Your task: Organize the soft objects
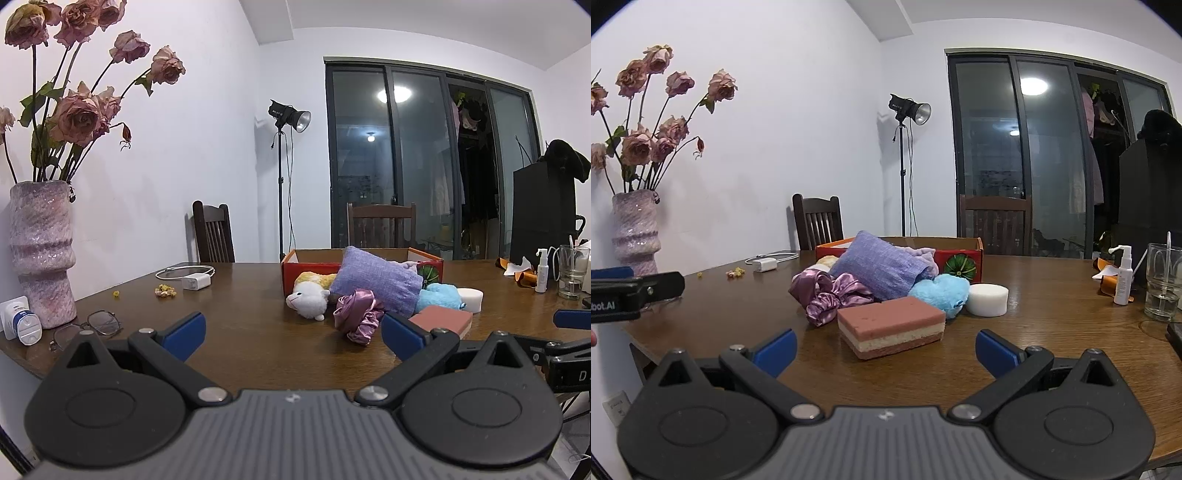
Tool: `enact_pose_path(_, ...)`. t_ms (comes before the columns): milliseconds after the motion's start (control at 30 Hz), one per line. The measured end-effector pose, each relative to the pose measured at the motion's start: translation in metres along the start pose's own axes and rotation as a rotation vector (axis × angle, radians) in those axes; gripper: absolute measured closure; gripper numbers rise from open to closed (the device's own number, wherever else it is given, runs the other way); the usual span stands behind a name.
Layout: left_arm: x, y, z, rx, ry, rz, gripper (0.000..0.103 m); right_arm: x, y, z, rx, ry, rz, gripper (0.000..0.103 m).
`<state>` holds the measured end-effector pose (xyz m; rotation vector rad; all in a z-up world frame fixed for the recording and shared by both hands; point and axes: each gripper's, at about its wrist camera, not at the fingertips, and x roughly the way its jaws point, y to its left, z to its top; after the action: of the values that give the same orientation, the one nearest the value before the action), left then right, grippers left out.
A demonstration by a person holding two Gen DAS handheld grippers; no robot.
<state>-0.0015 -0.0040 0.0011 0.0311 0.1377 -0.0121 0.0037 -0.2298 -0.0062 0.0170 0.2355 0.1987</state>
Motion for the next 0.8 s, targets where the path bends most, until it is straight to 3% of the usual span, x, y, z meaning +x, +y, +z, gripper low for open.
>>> enact_pose_path(800,-0.0011,0.0013,0.0030,0.002,-0.003,0.006,0.000,-0.0017,0.0009,0.0012,-0.003,-0.009,0.005,0.000)
